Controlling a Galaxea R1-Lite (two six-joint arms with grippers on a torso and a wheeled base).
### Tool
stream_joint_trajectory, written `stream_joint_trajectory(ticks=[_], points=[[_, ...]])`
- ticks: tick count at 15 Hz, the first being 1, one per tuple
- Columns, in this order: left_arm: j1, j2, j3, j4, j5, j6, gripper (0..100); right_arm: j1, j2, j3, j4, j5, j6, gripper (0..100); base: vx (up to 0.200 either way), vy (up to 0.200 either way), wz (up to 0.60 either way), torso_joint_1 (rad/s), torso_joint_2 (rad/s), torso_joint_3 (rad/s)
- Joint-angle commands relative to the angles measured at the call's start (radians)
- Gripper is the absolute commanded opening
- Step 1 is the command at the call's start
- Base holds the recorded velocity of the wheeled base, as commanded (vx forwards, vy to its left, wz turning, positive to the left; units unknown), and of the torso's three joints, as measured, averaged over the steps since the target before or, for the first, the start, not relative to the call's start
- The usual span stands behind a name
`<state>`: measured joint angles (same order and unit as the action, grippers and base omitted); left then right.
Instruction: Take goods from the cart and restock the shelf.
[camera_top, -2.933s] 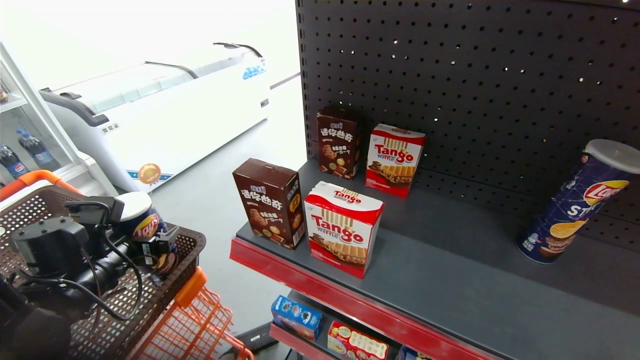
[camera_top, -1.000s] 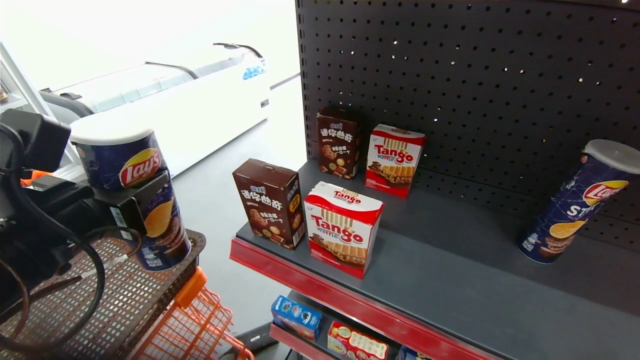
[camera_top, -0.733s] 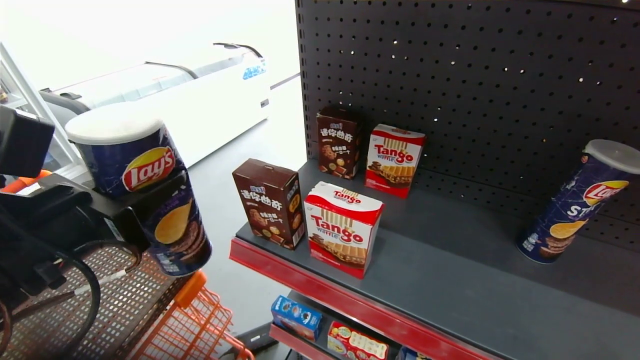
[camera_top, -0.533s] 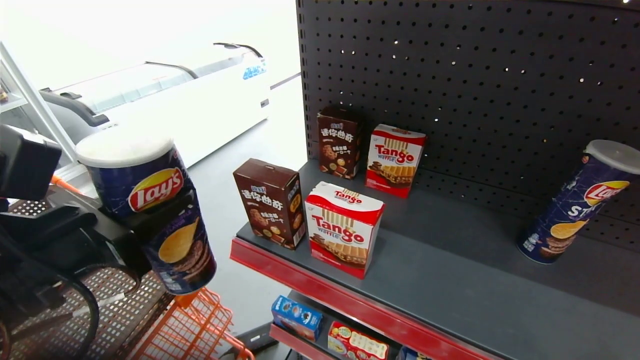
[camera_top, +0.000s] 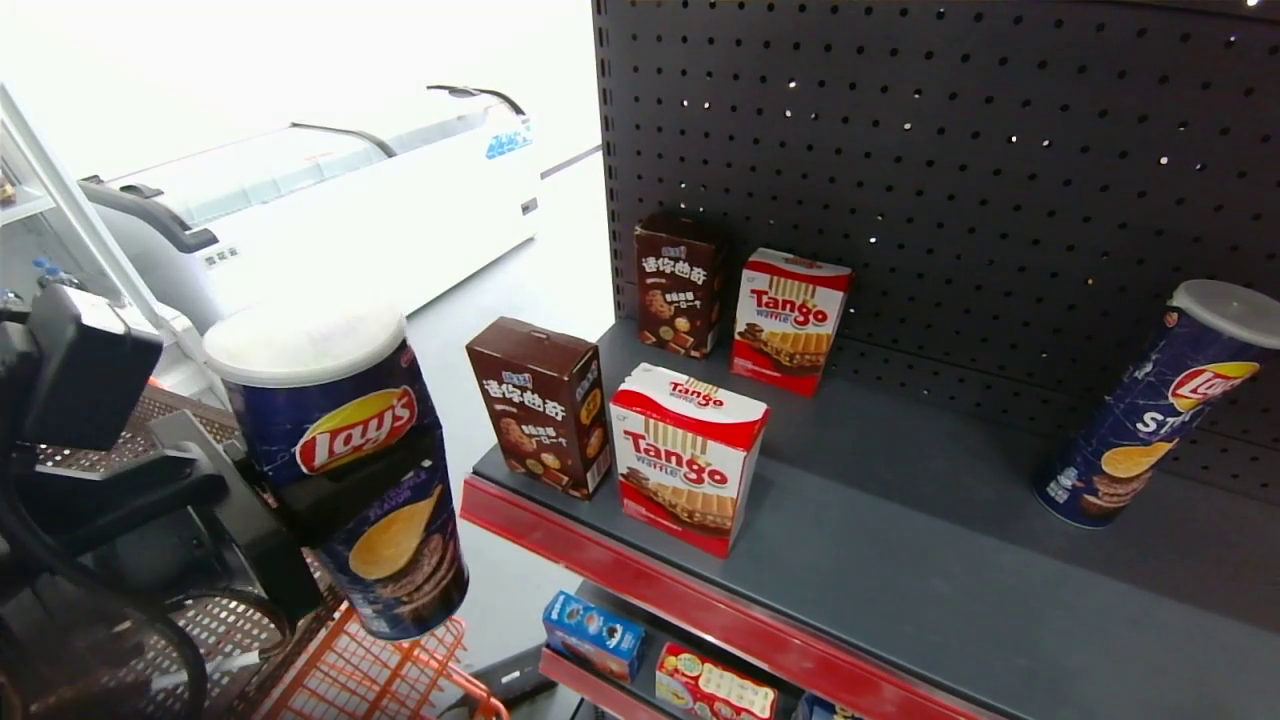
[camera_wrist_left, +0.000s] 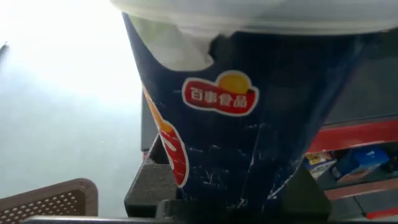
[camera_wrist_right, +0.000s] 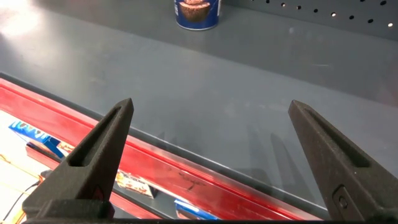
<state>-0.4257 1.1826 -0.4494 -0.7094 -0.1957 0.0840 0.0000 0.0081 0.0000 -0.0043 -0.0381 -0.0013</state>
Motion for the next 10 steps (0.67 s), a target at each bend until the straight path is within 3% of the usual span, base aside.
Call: stream_joint_trajectory(ticks=[1, 6, 10], points=[[-0.053, 0.011, -0.02, 0.005, -0.002, 0.0, 0, 0.0, 0.001, 0.0, 0.0, 0.003, -0.002, 100, 0.0, 0.0, 0.0, 0.0, 0.0, 0.0], [-0.076, 0.034, -0.011, -0.004, -0.111, 0.002, 0, 0.0, 0.001, 0.0, 0.0, 0.003, -0.005, 100, 0.0, 0.0, 0.0, 0.0, 0.0, 0.0], [-0.173, 0.072, -0.008, -0.025, -0.24, 0.002, 0, 0.0, 0.001, 0.0, 0.0, 0.004, -0.005, 100, 0.0, 0.0, 0.0, 0.0, 0.0, 0.0]])
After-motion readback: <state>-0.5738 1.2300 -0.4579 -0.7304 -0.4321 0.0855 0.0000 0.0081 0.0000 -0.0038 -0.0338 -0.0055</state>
